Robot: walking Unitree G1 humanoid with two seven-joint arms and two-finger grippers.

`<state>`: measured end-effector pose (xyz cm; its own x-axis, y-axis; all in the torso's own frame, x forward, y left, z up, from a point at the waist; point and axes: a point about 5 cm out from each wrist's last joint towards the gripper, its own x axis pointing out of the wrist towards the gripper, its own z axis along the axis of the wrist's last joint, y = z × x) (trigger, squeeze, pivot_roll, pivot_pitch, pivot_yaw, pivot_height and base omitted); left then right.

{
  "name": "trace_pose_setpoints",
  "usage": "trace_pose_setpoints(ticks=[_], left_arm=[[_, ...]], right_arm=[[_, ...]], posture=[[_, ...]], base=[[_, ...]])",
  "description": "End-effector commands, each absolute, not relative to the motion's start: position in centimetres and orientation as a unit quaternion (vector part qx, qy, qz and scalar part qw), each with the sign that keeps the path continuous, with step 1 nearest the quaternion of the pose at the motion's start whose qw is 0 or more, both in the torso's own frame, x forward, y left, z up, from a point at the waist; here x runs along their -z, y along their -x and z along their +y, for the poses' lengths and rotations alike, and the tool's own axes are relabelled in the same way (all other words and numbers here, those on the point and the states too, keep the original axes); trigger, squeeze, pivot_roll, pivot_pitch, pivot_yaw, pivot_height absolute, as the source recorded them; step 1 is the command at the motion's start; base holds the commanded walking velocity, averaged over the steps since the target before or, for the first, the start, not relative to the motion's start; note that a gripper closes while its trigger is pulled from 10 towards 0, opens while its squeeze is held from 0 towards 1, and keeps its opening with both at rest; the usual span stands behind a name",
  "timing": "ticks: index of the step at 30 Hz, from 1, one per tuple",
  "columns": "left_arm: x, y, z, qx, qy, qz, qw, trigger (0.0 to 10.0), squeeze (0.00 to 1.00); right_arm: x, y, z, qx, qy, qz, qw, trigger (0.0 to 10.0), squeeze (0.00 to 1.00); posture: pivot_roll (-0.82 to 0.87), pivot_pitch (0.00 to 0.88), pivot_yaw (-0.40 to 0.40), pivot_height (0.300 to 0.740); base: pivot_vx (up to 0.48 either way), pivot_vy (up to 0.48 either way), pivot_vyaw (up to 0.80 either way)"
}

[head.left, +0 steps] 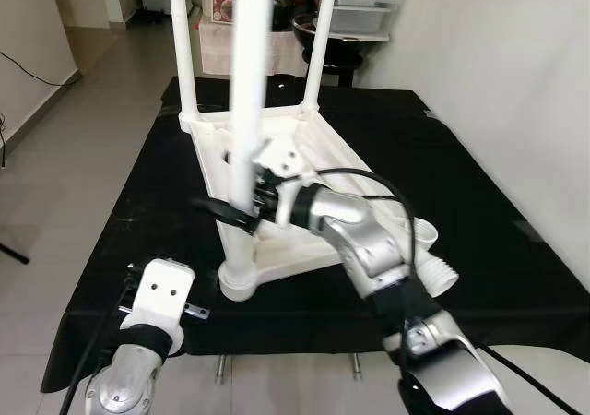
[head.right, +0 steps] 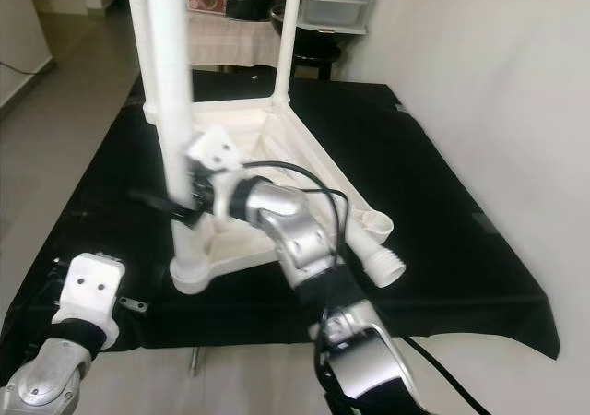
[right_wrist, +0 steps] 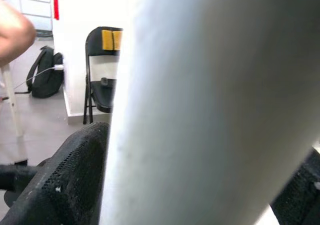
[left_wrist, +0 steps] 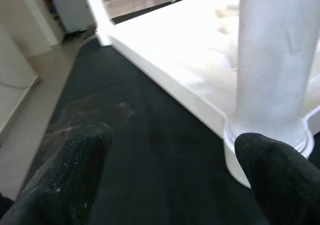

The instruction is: Building children table

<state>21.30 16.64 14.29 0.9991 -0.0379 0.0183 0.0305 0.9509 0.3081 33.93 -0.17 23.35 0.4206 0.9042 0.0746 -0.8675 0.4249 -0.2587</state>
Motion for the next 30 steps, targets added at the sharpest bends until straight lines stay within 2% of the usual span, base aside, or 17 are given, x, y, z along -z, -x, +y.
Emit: trace_pose_setpoints(ticks=[1,4,6,7,9,12,14,15,16,17,19,20,21,23,24,26,30], left_arm=[[-14.5,-21.2,16.4,0.020,-0.158,-0.015,0.987,10.0,0.00],[-14.5,-21.2,16.3,0.020,-0.159,-0.015,0.987,10.0,0.00],[-14.5,-21.3,16.2,0.022,-0.161,-0.016,0.987,10.0,0.00],[-14.7,-21.3,16.0,0.026,-0.166,-0.019,0.986,10.0,0.00],[-14.7,-21.4,15.9,0.027,-0.167,-0.020,0.985,10.0,0.00],[-14.7,-21.3,15.9,0.028,-0.168,-0.020,0.985,10.0,0.00],[-14.7,-21.3,15.8,0.029,-0.169,-0.020,0.985,10.0,0.00],[-14.7,-21.3,15.8,0.029,-0.169,-0.020,0.985,10.0,0.00],[-14.7,-21.3,15.8,0.029,-0.169,-0.020,0.985,10.0,0.00],[-14.7,-21.3,15.8,0.030,-0.170,-0.020,0.985,10.0,0.00],[-14.7,-21.3,15.8,0.030,-0.170,-0.020,0.985,10.0,0.00],[-14.7,-21.3,15.8,0.031,-0.170,-0.020,0.985,10.0,0.00],[-14.7,-21.3,15.8,0.031,-0.170,-0.020,0.985,10.0,0.00],[-14.8,-21.4,15.8,0.034,-0.172,-0.020,0.984,10.0,0.00],[-14.8,-21.4,15.8,0.034,-0.172,-0.020,0.984,10.0,0.00],[-14.9,-21.6,15.8,0.036,-0.174,-0.022,0.984,10.0,0.00],[-14.9,-21.5,15.8,0.037,-0.176,-0.021,0.984,10.0,0.00]], right_arm=[[-23.6,-34.0,0.8,-0.518,0.095,-0.103,0.844,10.0,0.00],[-23.8,-34.0,1.6,-0.513,0.090,-0.104,0.847,10.0,0.00],[-24.1,-34.0,2.7,-0.501,0.080,-0.104,0.856,10.0,0.00],[-24.8,-33.8,4.4,-0.481,0.050,-0.105,0.869,10.0,0.00],[-24.9,-33.6,4.8,-0.481,0.039,-0.104,0.869,10.0,0.00],[-25.1,-33.5,4.7,-0.491,0.034,-0.108,0.864,10.0,0.00],[-24.7,-33.4,3.3,-0.528,0.063,-0.119,0.839,10.0,0.00],[-24.7,-33.4,3.3,-0.528,0.063,-0.119,0.839,10.0,0.00],[-24.4,-33.5,2.2,-0.549,0.085,-0.118,0.823,10.0,0.08],[-23.9,-33.6,0.6,-0.570,0.104,-0.109,0.808,10.0,1.00],[-23.9,-33.6,0.6,-0.570,0.104,-0.109,0.808,10.0,1.00],[-23.6,-33.5,-0.9,-0.591,0.124,-0.097,0.791,10.0,1.00],[-23.6,-33.5,-0.9,-0.591,0.124,-0.097,0.791,10.0,1.00],[-23.8,-33.1,-4.5,-0.633,0.150,-0.089,0.754,10.0,1.00],[-23.8,-33.1,-4.5,-0.633,0.150,-0.089,0.754,10.0,1.00],[-24.4,-32.5,-7.1,-0.659,0.162,-0.088,0.729,10.0,1.00],[-24.0,-32.2,-9.6,-0.675,0.197,-0.062,0.708,10.0,1.00]], posture=[[-0.03,0.038,-0.131,0.740],[-0.03,0.038,-0.132,0.740],[-0.03,0.037,-0.134,0.740],[-0.02,0.035,-0.135,0.740],[-0.02,0.035,-0.135,0.740],[-0.02,0.034,-0.135,0.740],[-0.03,0.034,-0.133,0.740],[-0.03,0.034,-0.133,0.740],[-0.03,0.034,-0.133,0.740],[-0.03,0.034,-0.131,0.740],[-0.03,0.034,-0.131,0.740],[-0.04,0.034,-0.129,0.740],[-0.04,0.034,-0.129,0.740],[-0.05,0.035,-0.121,0.740],[-0.05,0.035,-0.121,0.740],[-0.05,0.036,-0.120,0.740],[-0.05,0.040,-0.118,0.740]], base=[[0.000,0.000,0.00],[0.000,0.000,0.00],[0.000,0.000,0.00],[0.000,0.000,0.00],[0.000,0.000,0.00],[0.000,0.000,0.00],[0.000,0.000,0.00],[0.000,0.000,0.00],[0.000,0.000,0.00],[0.000,0.000,0.00],[0.000,0.000,0.00],[0.000,0.000,0.00],[0.000,0.000,0.00],[0.000,0.000,0.00],[0.000,0.000,0.00],[0.000,0.000,0.00],[0.000,0.000,0.00]])
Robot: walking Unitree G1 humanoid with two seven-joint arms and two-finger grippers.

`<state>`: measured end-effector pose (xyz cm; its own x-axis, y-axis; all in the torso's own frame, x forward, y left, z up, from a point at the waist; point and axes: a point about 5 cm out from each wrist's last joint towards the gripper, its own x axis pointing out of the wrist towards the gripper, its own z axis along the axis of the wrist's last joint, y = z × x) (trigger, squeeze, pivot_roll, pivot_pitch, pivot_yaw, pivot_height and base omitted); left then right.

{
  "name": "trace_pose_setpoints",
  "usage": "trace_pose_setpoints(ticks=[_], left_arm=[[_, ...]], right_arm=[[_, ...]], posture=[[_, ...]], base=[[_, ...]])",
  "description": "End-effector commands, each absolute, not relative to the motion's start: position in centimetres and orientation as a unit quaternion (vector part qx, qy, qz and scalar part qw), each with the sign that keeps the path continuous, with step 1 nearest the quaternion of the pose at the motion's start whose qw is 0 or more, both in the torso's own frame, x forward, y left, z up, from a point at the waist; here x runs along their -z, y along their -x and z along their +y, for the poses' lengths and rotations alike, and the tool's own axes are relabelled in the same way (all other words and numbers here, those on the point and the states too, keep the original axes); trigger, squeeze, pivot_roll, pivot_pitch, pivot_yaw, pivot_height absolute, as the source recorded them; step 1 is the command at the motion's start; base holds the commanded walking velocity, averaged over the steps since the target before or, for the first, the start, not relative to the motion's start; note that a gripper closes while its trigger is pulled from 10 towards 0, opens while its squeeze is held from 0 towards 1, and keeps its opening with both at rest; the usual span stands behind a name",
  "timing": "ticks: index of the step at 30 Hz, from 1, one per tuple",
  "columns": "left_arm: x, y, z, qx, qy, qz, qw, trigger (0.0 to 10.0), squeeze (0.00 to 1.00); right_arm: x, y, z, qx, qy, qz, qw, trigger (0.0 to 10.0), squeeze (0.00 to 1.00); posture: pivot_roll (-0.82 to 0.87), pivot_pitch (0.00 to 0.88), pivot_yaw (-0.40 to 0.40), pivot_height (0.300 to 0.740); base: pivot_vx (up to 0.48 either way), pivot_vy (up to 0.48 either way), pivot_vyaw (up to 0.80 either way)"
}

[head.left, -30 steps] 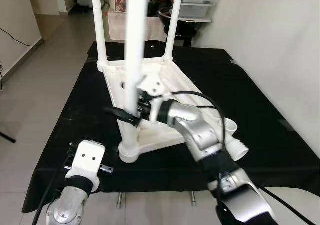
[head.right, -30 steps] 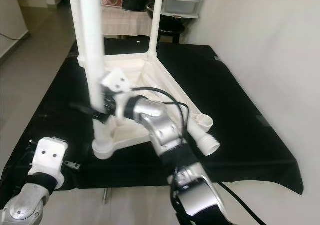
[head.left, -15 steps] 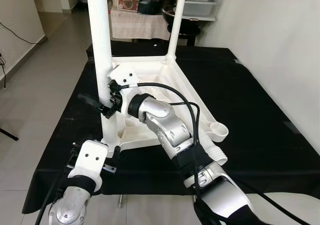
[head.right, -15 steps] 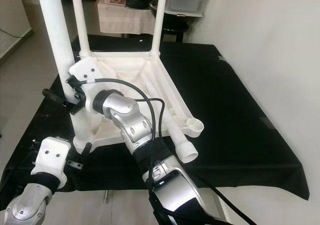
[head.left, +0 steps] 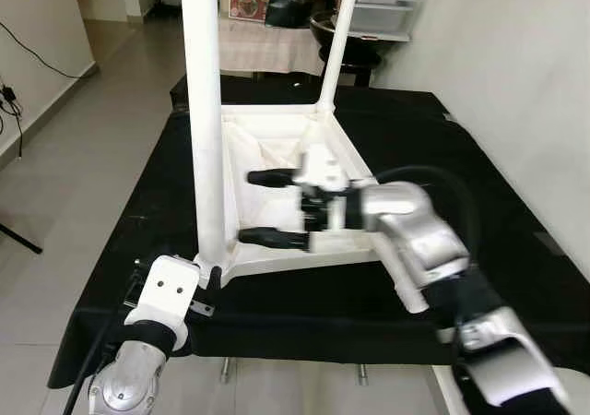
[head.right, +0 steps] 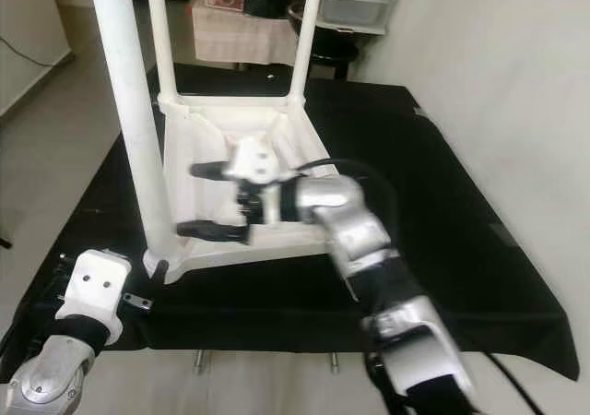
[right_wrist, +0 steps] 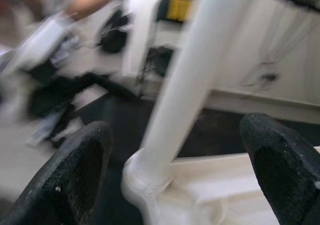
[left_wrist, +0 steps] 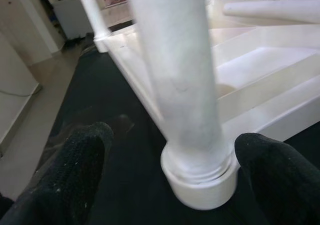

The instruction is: Building children table

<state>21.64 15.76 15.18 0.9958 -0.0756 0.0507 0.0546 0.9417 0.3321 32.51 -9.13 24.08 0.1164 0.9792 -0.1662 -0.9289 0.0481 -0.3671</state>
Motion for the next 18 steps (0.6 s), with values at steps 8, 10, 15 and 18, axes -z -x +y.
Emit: trace_pose_setpoints(ticks=[8,10,15,18], left_arm=[[-14.9,-21.5,15.4,0.058,-0.175,-0.019,0.983,10.0,0.00],[-14.8,-21.5,15.1,0.076,-0.176,-0.016,0.981,10.0,0.00],[-14.5,-21.2,13.8,0.136,-0.180,-0.007,0.974,10.0,0.00],[-14.4,-20.9,13.3,0.156,-0.178,-0.003,0.972,10.0,0.00]], right_arm=[[-22.6,-35.6,-14.8,-0.537,0.311,0.060,0.782,10.0,0.78],[-22.4,-36.6,-15.3,-0.486,0.322,0.084,0.808,10.0,0.09],[-22.2,-38.3,-15.5,-0.393,0.278,0.154,0.863,10.0,0.00],[-22.0,-38.6,-15.3,-0.370,0.258,0.183,0.873,10.0,0.00]], posture=[[-0.06,0.040,-0.116,0.740],[-0.06,0.040,-0.117,0.740],[-0.05,0.040,-0.120,0.740],[-0.05,0.042,-0.120,0.740]], base=[[0.000,0.000,0.00],[0.000,0.000,0.00],[0.000,0.000,0.00],[0.000,0.000,0.00]])
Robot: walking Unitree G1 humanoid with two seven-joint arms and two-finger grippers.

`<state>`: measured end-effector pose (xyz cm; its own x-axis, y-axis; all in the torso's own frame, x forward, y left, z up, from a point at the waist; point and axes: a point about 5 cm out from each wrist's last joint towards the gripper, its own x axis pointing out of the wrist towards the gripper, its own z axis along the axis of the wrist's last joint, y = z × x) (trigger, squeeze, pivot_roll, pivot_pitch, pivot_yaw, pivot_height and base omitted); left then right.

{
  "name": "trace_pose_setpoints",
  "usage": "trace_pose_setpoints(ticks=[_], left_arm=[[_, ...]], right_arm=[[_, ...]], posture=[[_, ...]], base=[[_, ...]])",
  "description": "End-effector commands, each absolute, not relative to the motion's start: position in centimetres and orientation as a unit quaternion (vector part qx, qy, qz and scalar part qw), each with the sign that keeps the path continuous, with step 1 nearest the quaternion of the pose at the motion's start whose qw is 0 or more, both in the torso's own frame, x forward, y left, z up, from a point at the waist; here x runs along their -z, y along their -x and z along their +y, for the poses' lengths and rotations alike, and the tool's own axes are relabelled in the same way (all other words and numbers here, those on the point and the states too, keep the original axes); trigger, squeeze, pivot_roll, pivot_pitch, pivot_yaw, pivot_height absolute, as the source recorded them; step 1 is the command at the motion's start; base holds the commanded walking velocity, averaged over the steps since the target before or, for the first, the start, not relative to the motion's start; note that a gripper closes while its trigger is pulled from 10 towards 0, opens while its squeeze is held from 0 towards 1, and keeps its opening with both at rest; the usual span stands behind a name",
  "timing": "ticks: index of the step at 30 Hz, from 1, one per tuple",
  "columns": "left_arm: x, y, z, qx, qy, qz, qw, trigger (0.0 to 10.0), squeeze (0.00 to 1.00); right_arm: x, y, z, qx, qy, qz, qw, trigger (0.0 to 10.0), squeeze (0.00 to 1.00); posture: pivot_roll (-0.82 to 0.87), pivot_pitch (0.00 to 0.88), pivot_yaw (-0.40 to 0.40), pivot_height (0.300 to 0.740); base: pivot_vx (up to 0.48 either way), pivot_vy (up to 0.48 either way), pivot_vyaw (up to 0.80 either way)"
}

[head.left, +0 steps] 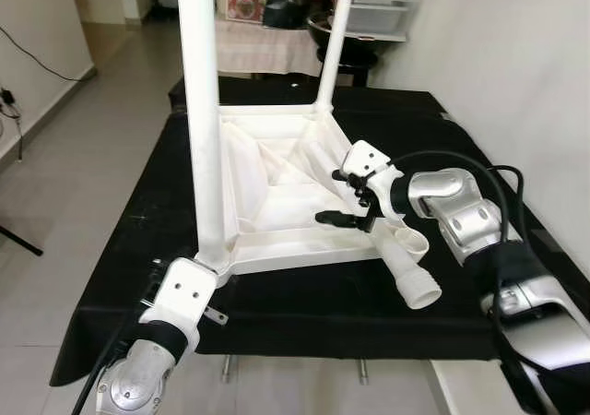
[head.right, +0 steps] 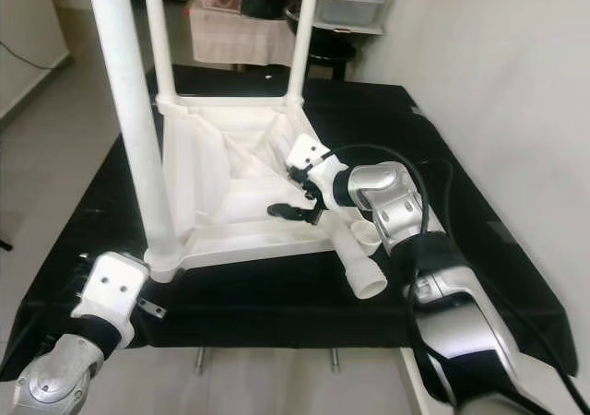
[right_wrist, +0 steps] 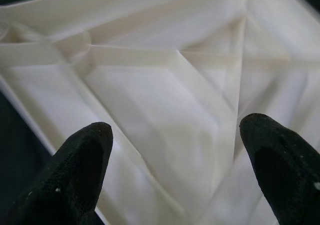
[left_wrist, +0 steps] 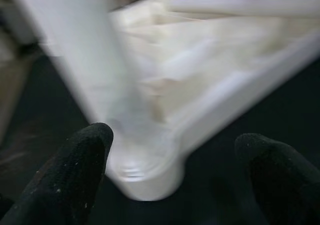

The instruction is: Building children table

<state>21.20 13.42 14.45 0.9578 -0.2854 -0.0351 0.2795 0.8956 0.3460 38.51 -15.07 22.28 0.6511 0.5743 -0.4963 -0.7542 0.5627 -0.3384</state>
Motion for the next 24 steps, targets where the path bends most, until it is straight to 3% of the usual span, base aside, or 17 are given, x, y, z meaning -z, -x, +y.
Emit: trace_pose_setpoints(ticks=[1,8,24], left_arm=[[-14.3,-20.8,13.0,0.170,-0.178,0.000,0.969,10.0,0.00],[-14.3,-20.7,12.8,0.173,-0.179,0.000,0.969,10.0,0.00],[-14.3,-20.7,12.6,0.169,-0.178,-0.001,0.969,10.0,0.00]], right_arm=[[-21.8,-38.7,-15.3,-0.354,0.244,0.215,0.877,10.0,0.00],[-20.2,-38.9,-16.5,-0.278,0.202,0.330,0.880,10.0,0.00],[-17.6,-38.8,-18.4,-0.181,0.192,0.386,0.884,10.0,0.00]], posture=[[-0.05,0.042,-0.123,0.740],[-0.06,0.042,-0.134,0.740],[-0.08,0.049,-0.171,0.740]], base=[[0.000,0.000,0.00],[0.000,0.000,0.00],[0.000,0.000,0.00]])
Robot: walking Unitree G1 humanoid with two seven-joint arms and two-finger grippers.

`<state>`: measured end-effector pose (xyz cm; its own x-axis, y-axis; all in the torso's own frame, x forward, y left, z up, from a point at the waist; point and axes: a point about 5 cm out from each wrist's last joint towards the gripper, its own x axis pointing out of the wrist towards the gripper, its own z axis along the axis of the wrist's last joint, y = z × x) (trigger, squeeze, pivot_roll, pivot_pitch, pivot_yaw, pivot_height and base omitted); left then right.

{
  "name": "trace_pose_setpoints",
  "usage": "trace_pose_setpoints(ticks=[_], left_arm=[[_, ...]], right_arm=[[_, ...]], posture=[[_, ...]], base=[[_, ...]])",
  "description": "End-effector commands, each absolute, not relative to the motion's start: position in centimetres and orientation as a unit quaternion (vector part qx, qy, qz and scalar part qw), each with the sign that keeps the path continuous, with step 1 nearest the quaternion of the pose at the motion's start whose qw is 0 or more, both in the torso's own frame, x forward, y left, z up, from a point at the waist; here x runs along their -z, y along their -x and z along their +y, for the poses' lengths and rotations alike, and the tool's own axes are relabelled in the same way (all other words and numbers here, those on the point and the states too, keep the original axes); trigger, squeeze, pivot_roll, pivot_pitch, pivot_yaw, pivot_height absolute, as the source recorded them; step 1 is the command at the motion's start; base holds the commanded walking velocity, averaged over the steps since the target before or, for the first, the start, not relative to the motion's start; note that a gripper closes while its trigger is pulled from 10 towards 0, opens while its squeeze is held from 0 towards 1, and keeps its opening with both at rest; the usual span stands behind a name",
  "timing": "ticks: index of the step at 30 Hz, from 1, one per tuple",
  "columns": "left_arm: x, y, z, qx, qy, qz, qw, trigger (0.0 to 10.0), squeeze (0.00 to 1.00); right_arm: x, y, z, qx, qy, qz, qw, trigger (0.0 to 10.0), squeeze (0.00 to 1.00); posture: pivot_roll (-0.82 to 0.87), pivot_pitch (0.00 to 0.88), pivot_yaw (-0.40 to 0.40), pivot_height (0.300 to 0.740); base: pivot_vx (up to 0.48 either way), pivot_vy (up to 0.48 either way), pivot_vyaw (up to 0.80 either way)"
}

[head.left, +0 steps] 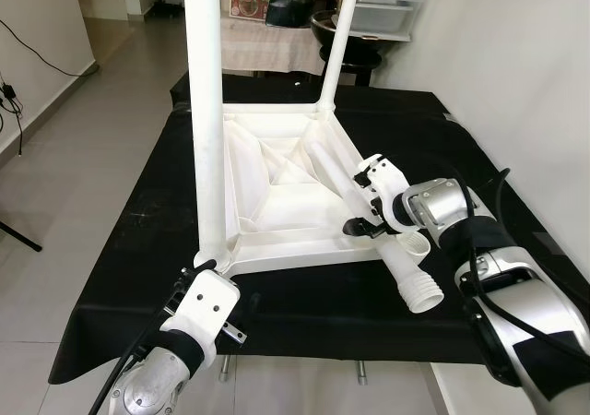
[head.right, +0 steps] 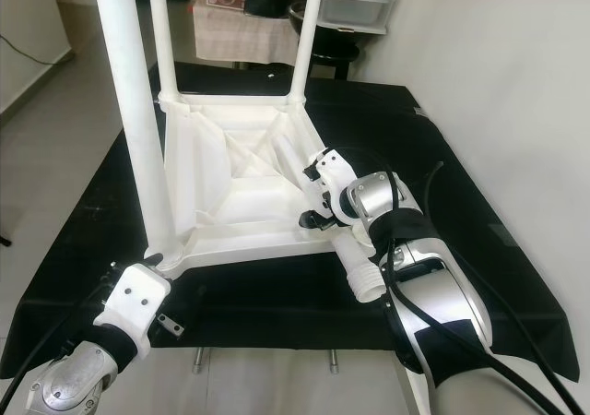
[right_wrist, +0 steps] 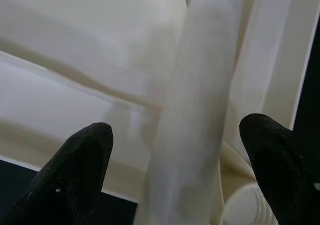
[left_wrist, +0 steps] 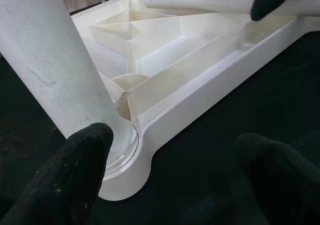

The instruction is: Building children table

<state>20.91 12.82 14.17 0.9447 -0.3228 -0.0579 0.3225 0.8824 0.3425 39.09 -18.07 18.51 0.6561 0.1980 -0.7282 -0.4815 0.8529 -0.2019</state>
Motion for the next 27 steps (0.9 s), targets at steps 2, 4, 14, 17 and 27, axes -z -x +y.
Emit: trace_pose_setpoints(ticks=[2,4,14,17,27], left_arm=[[-14.3,-20.7,12.5,0.169,-0.178,-0.001,0.969,10.0,0.00],[-14.3,-20.7,12.5,0.168,-0.177,-0.001,0.970,10.0,0.00],[-14.3,-20.7,12.2,0.167,-0.173,-0.004,0.971,10.0,0.00],[-14.3,-20.7,12.2,0.167,-0.173,-0.004,0.971,10.0,0.00],[-14.3,-20.8,12.2,0.167,-0.175,-0.006,0.970,10.0,0.00]], right_arm=[[-16.8,-38.5,-18.6,-0.175,0.189,0.401,0.879,10.0,0.00],[-15.9,-38.2,-18.9,-0.167,0.187,0.417,0.873,10.0,0.00],[-14.3,-37.7,-19.0,-0.156,0.190,0.437,0.865,0.0,0.00],[-14.3,-37.7,-19.0,-0.156,0.190,0.437,0.865,0.0,0.00],[-13.9,-37.6,-19.3,-0.145,0.179,0.440,0.868,0.0,0.00]], posture=[[-0.07,0.048,-0.178,0.740],[-0.08,0.050,-0.180,0.740],[-0.08,0.040,-0.197,0.740],[-0.08,0.040,-0.197,0.740],[-0.07,0.029,-0.197,0.740]], base=[[0.000,0.000,0.00],[0.000,0.000,0.00],[0.000,0.000,0.00],[0.000,0.000,0.00],[0.000,0.000,0.00]])
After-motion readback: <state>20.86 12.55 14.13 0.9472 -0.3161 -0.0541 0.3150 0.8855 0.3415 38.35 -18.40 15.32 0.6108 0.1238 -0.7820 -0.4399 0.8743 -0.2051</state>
